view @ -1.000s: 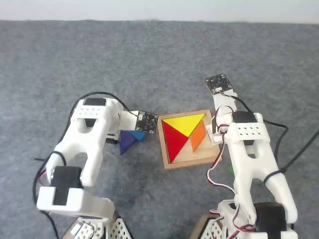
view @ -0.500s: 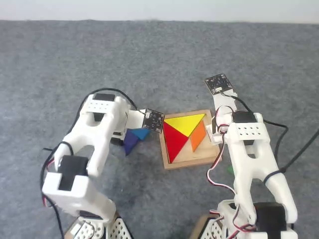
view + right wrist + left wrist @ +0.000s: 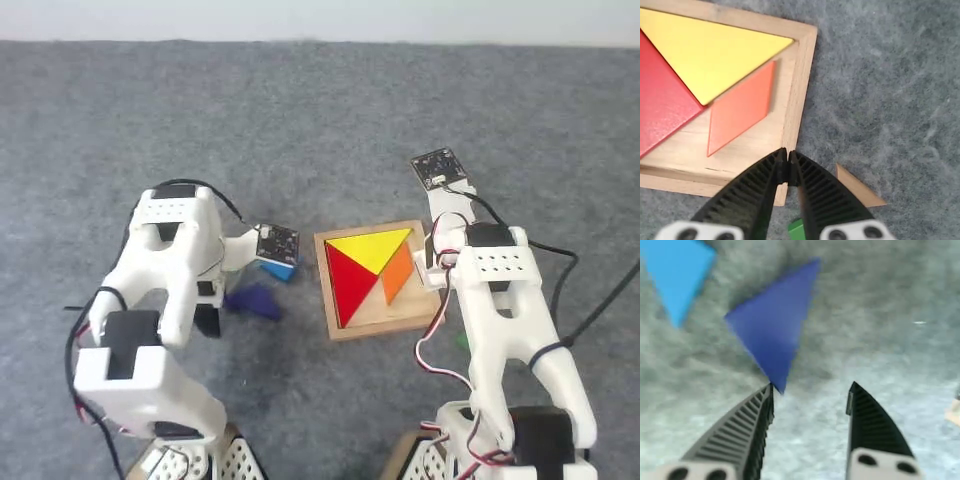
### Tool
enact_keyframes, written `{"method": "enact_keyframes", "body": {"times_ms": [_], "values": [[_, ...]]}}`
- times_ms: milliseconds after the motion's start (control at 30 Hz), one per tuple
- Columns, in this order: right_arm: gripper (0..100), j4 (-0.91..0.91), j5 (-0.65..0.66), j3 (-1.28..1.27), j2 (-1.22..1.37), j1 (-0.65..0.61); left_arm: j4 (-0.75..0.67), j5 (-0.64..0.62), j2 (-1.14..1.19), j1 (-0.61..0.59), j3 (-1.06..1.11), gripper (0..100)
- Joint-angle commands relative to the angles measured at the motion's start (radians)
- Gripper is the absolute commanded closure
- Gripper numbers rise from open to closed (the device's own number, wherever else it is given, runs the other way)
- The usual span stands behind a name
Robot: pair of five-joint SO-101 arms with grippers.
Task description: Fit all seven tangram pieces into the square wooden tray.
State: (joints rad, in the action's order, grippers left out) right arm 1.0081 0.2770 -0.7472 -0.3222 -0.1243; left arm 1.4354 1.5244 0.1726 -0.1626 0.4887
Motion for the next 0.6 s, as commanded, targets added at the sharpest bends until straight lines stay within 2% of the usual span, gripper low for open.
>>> {"method": "enact_keyframes", "body": {"times_ms": [0, 167, 300, 467, 567], "values": [[99.1, -0.015, 0.014, 0.005, -0.047, 0.012, 0.072, -0.002, -0.031, -0.003, -0.013, 78], [99.1, -0.015, 0.014, 0.005, -0.047, 0.013, 0.014, -0.003, -0.25, 0.0, 0.101, 79], [99.1, -0.015, 0.014, 0.005, -0.047, 0.012, -0.14, -0.018, -0.494, 0.043, 0.28, 78], [99.1, -0.015, 0.014, 0.005, -0.047, 0.012, -0.451, -0.249, -0.657, 0.236, 0.524, 71], [99.1, -0.015, 0.014, 0.005, -0.047, 0.013, -0.485, -0.276, -0.617, 0.304, 0.512, 71]]}}
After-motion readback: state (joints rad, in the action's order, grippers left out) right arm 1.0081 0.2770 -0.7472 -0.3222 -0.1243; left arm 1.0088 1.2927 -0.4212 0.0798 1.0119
